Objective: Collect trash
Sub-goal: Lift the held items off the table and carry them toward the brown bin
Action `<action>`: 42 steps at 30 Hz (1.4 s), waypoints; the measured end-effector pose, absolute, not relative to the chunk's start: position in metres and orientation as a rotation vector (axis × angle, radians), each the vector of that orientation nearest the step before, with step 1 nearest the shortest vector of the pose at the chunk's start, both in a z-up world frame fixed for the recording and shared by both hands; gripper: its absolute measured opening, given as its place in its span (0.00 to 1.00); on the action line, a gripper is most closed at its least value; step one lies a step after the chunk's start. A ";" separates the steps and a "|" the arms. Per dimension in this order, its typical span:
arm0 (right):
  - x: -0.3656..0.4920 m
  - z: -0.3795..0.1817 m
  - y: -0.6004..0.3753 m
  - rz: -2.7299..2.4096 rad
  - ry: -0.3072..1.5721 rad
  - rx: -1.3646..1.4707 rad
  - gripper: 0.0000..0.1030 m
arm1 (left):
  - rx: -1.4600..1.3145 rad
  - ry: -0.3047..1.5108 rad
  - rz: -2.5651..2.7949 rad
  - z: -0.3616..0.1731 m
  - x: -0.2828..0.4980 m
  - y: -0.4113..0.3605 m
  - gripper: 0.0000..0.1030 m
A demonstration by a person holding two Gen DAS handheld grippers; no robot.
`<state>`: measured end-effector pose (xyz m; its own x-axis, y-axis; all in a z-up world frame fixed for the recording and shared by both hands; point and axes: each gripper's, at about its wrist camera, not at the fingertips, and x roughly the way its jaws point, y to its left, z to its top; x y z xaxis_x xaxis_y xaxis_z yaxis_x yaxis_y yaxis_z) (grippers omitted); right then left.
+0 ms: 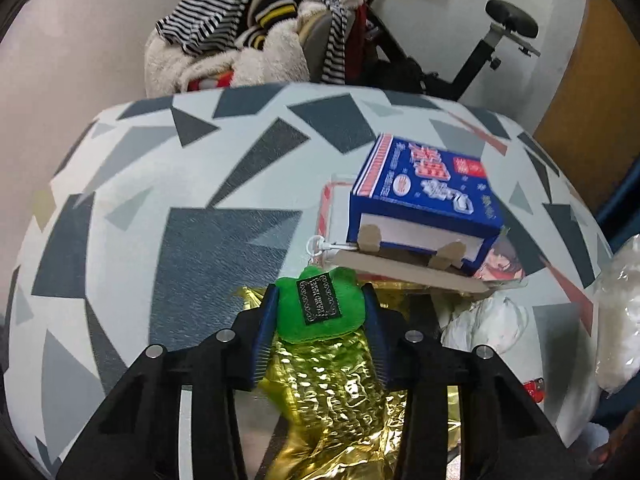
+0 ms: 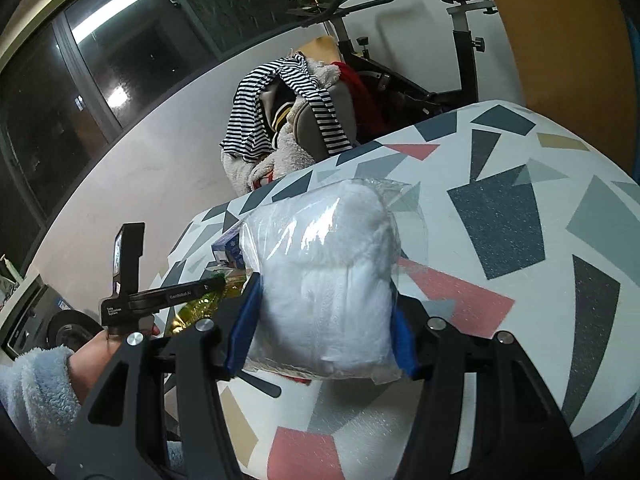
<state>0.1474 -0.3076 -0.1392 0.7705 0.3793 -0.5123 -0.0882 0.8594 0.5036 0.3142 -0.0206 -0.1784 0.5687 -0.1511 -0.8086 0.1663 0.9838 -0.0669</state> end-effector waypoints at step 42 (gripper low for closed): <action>0.018 -0.112 -0.264 0.341 0.657 0.341 0.56 | 0.025 0.750 -0.507 -0.101 0.019 -0.034 0.39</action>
